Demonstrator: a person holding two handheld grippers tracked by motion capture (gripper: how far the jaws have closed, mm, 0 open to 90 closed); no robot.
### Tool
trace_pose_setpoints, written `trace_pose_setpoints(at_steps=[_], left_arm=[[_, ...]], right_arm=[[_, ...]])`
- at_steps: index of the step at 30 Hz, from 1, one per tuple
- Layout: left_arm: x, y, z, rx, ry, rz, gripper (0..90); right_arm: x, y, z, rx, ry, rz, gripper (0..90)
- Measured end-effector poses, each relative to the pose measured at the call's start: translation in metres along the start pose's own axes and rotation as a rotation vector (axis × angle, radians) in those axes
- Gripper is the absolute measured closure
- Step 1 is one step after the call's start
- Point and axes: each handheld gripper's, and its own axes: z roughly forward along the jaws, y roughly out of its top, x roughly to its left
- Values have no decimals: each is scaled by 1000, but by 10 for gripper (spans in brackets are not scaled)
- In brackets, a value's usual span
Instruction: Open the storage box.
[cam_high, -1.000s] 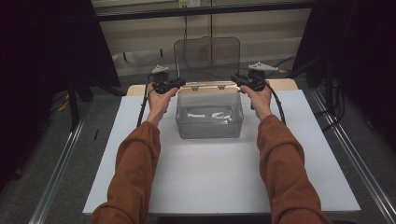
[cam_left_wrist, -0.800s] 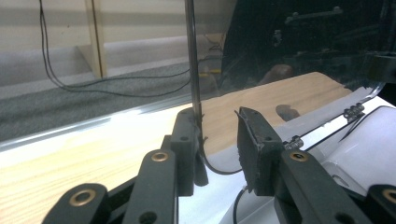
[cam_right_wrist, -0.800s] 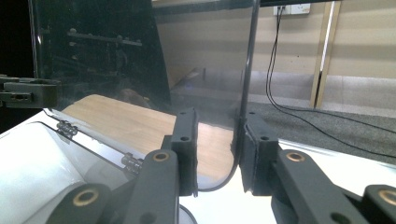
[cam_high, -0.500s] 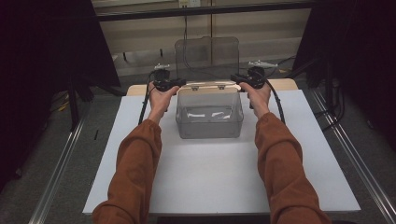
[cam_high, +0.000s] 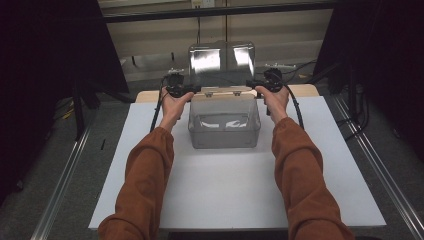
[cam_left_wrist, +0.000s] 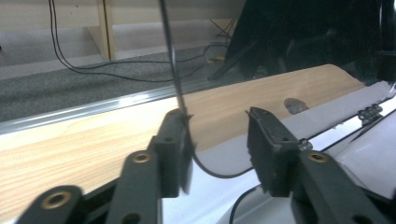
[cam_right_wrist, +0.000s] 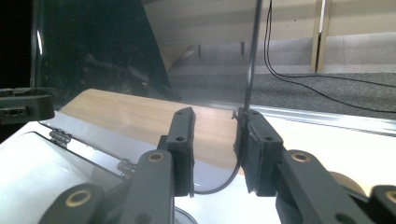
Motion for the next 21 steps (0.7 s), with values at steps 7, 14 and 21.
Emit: trace_pose_setpoints(at_steps=[7, 14, 21], left_arm=[[5, -1, 5, 25, -26, -68, 520], [5, -1, 8, 46, -24, -100, 480], [6, -2, 10, 58, -22, -109, 461]], right_arm=[[-5, -6, 7, 2, 15, 50, 624], [-7, -9, 11, 10, 11, 101, 608], [-9, -12, 12, 23, 13, 138, 598]])
